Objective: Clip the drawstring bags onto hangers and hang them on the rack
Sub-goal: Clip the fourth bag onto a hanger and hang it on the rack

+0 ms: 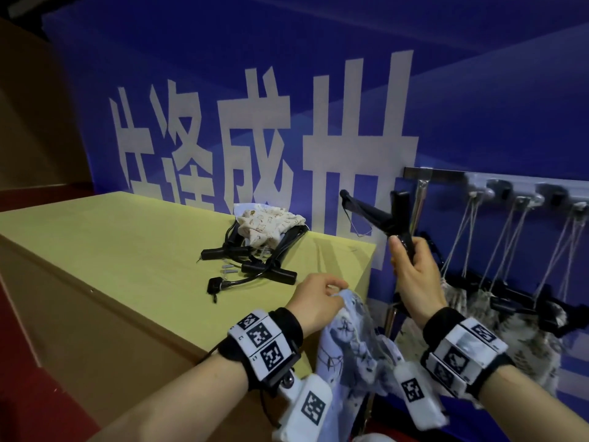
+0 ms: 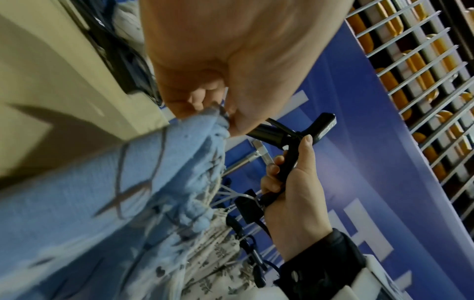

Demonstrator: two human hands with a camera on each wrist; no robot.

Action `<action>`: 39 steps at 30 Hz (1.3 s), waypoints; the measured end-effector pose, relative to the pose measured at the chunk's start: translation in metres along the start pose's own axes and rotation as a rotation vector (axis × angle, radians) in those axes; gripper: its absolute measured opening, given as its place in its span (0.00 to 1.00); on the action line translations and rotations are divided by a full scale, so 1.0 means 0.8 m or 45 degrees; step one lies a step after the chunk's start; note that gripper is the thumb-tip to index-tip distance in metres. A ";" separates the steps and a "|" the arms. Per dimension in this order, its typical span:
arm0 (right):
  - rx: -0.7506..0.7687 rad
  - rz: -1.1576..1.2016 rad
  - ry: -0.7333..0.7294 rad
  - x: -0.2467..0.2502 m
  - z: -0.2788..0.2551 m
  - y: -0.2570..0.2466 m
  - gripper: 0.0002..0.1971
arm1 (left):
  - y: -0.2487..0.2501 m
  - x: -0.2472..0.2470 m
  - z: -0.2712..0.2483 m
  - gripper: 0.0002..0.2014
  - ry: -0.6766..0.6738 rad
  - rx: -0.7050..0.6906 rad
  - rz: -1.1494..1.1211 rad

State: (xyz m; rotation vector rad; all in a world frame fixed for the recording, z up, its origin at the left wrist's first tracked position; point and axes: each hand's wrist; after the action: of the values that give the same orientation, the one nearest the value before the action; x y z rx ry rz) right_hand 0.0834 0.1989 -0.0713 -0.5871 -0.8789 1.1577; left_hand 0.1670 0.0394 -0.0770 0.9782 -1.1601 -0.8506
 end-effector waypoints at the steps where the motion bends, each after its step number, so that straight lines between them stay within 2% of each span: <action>1: 0.001 0.030 0.031 0.016 -0.003 0.000 0.21 | 0.007 -0.011 0.003 0.13 0.016 -0.009 -0.008; 4: -0.011 0.128 0.075 0.053 -0.010 -0.003 0.19 | 0.026 -0.032 0.016 0.06 0.084 -0.012 0.021; 7: -0.055 0.202 0.132 0.096 -0.018 -0.004 0.14 | 0.040 -0.053 0.037 0.17 0.026 0.040 0.079; 9: -0.085 0.209 0.169 0.122 -0.021 -0.001 0.16 | 0.040 -0.065 0.056 0.21 -0.052 0.106 0.143; 12: -0.135 0.218 0.222 0.159 -0.026 0.007 0.19 | 0.030 -0.080 0.080 0.16 -0.095 0.172 0.239; 15: -0.167 0.273 0.243 0.199 -0.033 0.016 0.17 | 0.013 -0.093 0.092 0.13 -0.069 0.141 0.343; 18: -0.149 0.314 0.233 0.237 -0.047 0.020 0.23 | 0.004 -0.105 0.095 0.10 -0.027 0.087 0.339; 22: -0.143 0.339 0.197 0.272 -0.067 0.023 0.28 | 0.002 -0.110 0.101 0.14 0.018 0.029 0.307; 25: -0.174 0.342 0.112 0.280 -0.077 0.022 0.28 | -0.001 -0.109 0.105 0.13 0.011 0.003 0.279; 29: -0.246 0.285 0.045 0.270 -0.083 0.019 0.24 | -0.016 -0.107 0.108 0.23 0.007 -0.058 0.226; 31: -0.300 0.311 0.030 0.266 -0.083 0.019 0.25 | -0.019 -0.103 0.107 0.21 0.021 -0.085 0.238; 33: -0.369 0.329 0.013 0.263 -0.083 0.020 0.26 | -0.020 -0.097 0.103 0.21 0.022 -0.095 0.302; 35: -0.424 0.316 -0.017 0.260 -0.084 0.021 0.25 | -0.021 -0.091 0.099 0.28 0.004 -0.082 0.382; 39: -0.473 0.309 -0.054 0.247 -0.086 0.024 0.24 | -0.017 -0.092 0.092 0.32 -0.112 -0.145 0.509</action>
State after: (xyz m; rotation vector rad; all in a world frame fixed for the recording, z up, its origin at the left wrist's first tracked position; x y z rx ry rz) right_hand 0.1587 0.3948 -0.0677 -0.9971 -1.0920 1.2347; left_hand 0.0795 0.0898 -0.1067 0.5917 -1.3119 -0.6334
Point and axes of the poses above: each hand's wrist, its own z-axis towards the middle knuckle, its own x-axis out of the back of the hand, y = z × x, and after that the axes turned 10 degrees about -z, right-handed
